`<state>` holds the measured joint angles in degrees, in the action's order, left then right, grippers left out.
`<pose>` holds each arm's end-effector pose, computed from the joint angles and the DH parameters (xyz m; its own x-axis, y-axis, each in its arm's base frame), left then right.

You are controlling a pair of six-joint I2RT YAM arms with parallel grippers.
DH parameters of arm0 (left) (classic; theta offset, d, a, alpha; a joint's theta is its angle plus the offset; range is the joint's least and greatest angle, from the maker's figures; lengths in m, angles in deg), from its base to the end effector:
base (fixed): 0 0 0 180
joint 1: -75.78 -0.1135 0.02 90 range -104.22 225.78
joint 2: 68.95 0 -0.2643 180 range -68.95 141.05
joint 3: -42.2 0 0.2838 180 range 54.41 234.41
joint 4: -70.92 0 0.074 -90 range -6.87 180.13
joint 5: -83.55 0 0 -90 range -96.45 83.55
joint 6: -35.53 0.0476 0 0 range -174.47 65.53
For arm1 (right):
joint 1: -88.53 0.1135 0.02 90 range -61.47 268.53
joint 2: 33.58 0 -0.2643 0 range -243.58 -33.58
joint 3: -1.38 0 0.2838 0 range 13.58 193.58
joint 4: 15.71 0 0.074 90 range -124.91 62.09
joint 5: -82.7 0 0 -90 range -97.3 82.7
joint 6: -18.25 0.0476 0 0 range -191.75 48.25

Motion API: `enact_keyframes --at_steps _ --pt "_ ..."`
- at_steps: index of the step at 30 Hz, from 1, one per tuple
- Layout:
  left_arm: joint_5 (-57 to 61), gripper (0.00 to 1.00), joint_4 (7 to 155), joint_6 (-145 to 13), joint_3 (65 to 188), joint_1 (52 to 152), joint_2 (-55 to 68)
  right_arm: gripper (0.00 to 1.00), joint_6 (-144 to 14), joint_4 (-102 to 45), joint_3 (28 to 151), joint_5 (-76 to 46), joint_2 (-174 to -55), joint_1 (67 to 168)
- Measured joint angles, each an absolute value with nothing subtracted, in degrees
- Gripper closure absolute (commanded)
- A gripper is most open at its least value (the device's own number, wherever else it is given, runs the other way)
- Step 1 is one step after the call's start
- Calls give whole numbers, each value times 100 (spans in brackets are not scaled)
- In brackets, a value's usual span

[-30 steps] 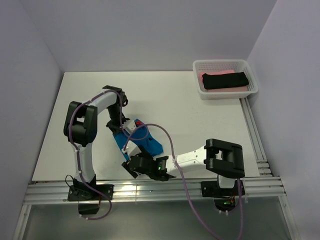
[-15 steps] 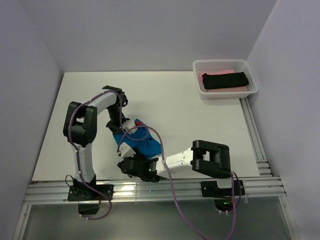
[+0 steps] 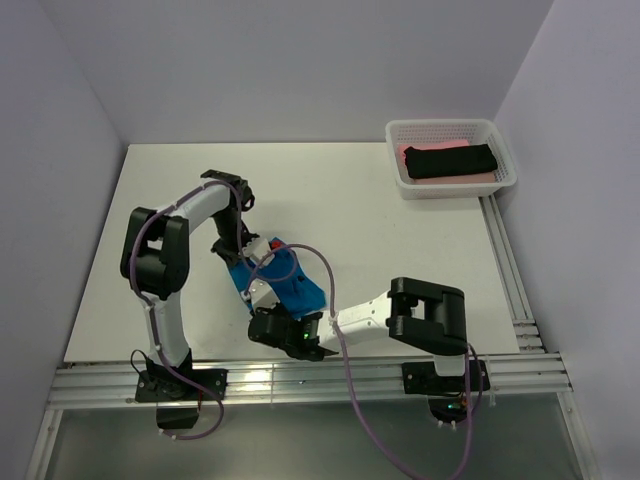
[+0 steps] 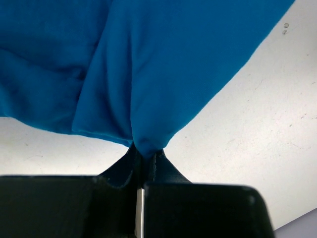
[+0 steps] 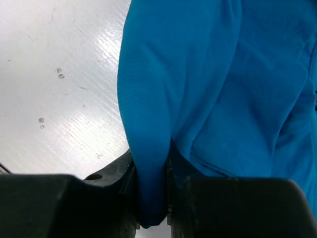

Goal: Roll the t-shirts
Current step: Roll the tshirt

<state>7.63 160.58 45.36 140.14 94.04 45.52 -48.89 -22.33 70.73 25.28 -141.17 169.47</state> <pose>0.3459 -0.1263 0.1579 0.3917 0.8772 -0.2778 0.8577 -0.4574 -0.2348 0.0889 0.3946 0.1093 -0.4023 -0.4439 -0.8007 -0.6682 0.7402 -0.0746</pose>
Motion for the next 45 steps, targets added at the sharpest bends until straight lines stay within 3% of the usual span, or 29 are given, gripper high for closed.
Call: enact_keyframes --at_steps 2,10,30,45 --pt "768 100 16047 4545 13986 9404 4471 95 -4822 -2056 6929 2436 -14044 16915" --pt "984 100 16023 4689 13776 9398 4063 100 -4562 -1310 6258 1945 -13693 16801" --pt "2134 100 16231 5100 13319 9319 3516 100 -3810 569 4302 495 -12563 16541" --pt "2532 100 16360 5094 13973 9413 4332 100 -2629 1902 3491 -589 -12556 15835"
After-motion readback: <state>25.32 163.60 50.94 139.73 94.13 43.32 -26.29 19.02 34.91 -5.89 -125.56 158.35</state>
